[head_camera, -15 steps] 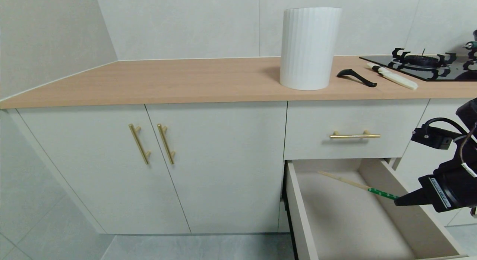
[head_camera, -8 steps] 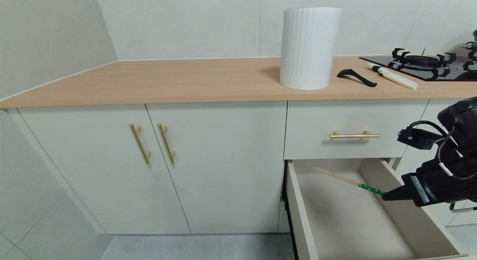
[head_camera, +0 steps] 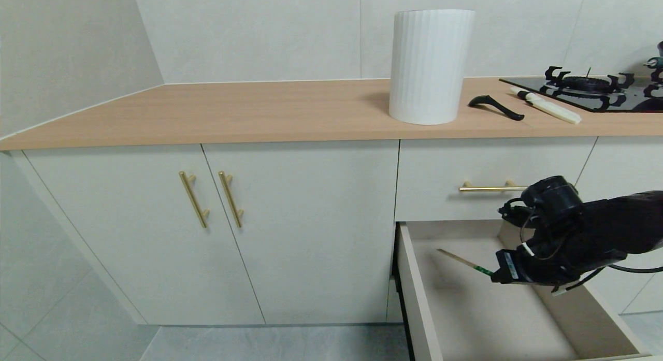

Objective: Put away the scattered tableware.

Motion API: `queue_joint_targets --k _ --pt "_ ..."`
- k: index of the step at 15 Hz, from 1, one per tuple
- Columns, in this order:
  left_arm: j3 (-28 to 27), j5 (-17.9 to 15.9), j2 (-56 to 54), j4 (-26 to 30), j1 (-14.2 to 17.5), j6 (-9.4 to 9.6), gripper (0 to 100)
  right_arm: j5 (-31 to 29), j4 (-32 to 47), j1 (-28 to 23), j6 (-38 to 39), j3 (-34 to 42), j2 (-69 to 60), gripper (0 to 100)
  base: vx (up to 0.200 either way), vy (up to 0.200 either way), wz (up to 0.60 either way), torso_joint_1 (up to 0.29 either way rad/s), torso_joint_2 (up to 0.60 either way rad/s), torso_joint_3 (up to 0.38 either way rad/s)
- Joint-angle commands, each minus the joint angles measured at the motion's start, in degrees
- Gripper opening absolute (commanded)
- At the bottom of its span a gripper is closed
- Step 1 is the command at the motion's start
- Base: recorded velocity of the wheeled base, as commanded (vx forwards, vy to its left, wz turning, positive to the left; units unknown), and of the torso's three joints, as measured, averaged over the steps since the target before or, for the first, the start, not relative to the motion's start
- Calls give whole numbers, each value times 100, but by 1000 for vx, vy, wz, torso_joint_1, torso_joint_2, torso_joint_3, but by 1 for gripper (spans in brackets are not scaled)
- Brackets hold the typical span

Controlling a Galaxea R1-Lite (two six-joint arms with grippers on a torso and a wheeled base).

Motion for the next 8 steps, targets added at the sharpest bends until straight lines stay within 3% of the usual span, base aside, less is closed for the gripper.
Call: queue_joint_targets --k 1,4,8 --pt "1 1 7 -1 0 0 100 -6 -315 242 303 37 720 0 0 0 0 0 0 0" --pt "1 1 7 -1 0 0 100 -243 -1396 426 531 362 1300 0 0 0 0 0 0 0" --pt "1 1 7 -1 0 0 100 -805 -1827 593 531 432 1950 0 0 0 0 0 0 0"
